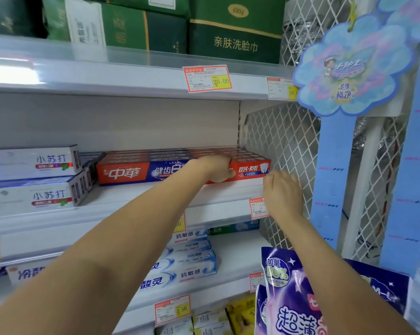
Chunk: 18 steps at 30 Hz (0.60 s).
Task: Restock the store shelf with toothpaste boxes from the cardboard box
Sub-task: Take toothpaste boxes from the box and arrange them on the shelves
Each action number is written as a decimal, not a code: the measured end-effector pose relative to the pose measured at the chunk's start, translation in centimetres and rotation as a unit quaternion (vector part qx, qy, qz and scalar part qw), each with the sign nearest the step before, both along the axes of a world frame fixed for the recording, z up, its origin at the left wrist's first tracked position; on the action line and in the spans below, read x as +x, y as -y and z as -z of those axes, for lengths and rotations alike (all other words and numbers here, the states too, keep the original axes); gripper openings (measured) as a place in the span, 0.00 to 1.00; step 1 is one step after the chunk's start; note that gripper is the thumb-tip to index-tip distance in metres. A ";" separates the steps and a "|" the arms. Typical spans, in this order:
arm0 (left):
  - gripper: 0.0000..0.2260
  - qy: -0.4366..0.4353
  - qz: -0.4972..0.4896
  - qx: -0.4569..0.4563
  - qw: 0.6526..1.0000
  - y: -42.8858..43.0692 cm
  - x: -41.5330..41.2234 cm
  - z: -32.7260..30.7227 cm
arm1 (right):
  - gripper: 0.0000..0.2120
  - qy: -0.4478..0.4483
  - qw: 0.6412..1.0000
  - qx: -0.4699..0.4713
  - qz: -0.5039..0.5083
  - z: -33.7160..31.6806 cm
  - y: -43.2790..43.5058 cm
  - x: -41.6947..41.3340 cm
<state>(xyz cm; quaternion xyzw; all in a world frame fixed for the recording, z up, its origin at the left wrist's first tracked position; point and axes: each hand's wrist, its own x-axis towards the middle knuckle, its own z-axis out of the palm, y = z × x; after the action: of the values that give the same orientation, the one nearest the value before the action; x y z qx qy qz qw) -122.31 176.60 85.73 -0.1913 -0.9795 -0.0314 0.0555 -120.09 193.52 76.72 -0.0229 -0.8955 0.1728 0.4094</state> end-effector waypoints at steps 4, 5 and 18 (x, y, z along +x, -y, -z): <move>0.17 -0.104 0.003 0.047 0.993 1.2 2.8 0.0 | 0.19 0.007 1.000 -0.026 -0.013 -0.6 0.1 0.5; 0.17 -0.147 0.018 0.085 0.985 1.8 4.6 0.3 | 0.17 -0.005 0.999 -0.035 -0.018 -0.8 0.5 1.2; 0.19 -0.160 -0.036 0.406 0.899 18.0 25.1 22.7 | 0.28 0.086 0.906 0.077 -0.408 12.5 16.8 16.6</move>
<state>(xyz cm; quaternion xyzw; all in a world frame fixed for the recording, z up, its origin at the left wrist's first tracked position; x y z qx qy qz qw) -97.18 158.60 63.04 -0.1197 -0.8659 -0.3928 0.2858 -103.46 176.76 64.24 0.3614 -0.8689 0.2527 0.2246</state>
